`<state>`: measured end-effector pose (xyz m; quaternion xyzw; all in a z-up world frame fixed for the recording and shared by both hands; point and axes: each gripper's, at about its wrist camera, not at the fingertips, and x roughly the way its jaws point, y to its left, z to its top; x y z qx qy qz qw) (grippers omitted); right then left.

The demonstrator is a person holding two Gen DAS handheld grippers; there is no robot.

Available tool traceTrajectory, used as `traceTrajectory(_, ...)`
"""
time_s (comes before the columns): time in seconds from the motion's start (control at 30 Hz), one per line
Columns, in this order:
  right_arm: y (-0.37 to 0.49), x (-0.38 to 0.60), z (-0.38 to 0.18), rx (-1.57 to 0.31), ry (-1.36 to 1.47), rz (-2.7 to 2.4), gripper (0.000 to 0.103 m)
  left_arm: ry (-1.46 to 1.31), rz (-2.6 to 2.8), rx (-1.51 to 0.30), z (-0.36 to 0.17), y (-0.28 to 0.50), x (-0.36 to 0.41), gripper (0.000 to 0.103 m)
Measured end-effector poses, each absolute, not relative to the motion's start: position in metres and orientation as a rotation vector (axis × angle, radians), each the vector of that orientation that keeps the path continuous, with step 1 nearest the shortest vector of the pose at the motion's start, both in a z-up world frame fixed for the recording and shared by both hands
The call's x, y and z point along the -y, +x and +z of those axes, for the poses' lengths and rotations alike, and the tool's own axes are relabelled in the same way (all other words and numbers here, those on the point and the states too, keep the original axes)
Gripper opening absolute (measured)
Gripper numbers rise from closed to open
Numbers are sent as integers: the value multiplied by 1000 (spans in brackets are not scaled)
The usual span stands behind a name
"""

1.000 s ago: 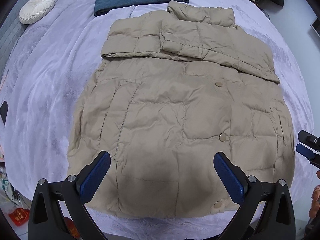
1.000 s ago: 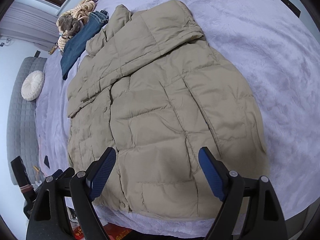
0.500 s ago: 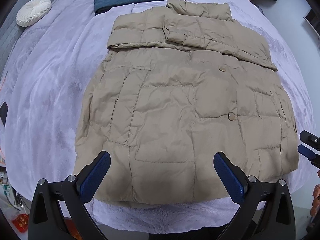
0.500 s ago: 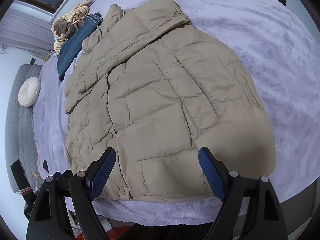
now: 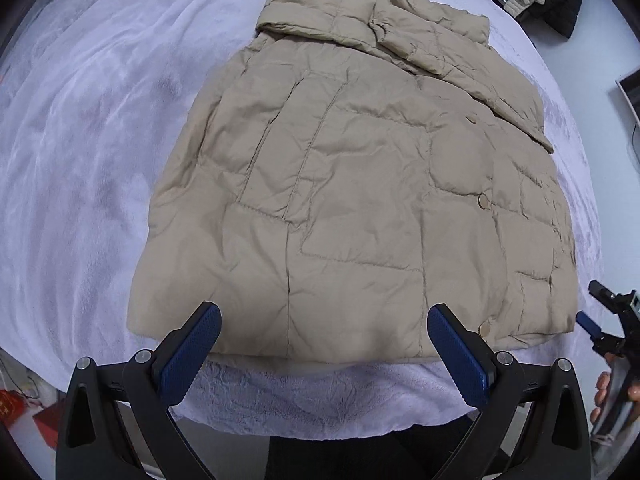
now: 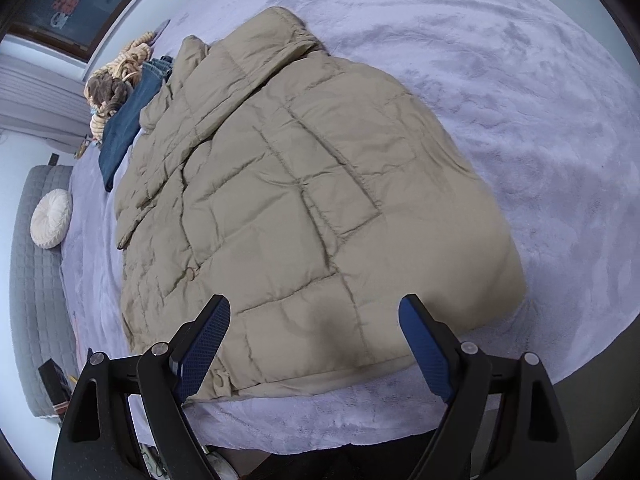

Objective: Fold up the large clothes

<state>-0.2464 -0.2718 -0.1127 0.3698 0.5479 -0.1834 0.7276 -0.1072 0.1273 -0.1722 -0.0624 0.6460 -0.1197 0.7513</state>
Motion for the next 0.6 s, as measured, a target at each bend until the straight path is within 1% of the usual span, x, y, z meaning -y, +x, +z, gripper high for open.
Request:
traceTrajectory(0.2,-286,292,-143,-1234,965,-523,88,-332,-276,-1493,-199,-121,-162,103)
traceTrajectory(0.43,-305,297,-176,-1240,1134,-566,88,-455,-338,-1570,-228,-128,-161,103)
traceTrajectory(0.5,-300,296,-182,-1226,1167,-547,91,-482,-346,-1574,-234,-126,-158,103)
traceTrajectory(0.53,-297,296,-184,-1212,1192,-525,103,-495,-345,-1571,-236,-124,-156,103)
traceTrajectory(0.6,-291,294,-186,-1158,1257,-481,103,-533,-340,-1554,-238,-117,-155,103)
